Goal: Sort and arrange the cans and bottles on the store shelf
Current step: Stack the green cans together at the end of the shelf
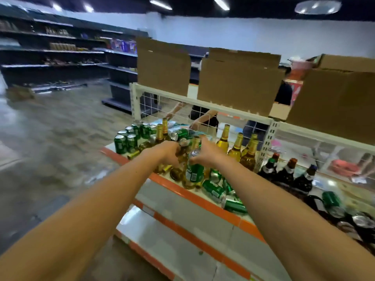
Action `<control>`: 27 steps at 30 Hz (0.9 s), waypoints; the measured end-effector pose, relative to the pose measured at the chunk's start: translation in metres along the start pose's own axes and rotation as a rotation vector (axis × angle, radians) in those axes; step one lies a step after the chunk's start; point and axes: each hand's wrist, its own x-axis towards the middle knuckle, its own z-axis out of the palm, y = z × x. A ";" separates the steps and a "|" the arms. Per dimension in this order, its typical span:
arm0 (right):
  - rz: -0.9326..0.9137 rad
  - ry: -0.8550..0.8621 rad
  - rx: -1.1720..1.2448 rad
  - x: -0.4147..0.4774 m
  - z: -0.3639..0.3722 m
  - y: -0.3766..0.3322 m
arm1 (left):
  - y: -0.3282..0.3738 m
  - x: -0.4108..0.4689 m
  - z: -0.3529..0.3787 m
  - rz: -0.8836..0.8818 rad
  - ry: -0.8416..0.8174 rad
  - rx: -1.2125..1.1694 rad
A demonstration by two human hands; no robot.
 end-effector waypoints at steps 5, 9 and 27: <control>-0.098 -0.035 -0.011 0.031 0.043 -0.083 | -0.102 -0.029 -0.017 -0.116 0.062 -0.060; -0.174 -0.077 -0.011 0.051 0.071 -0.139 | -0.165 -0.049 -0.023 -0.206 0.096 -0.073; -0.321 -0.181 0.039 0.197 0.116 -0.260 | -0.297 0.031 -0.041 -0.291 0.136 -0.310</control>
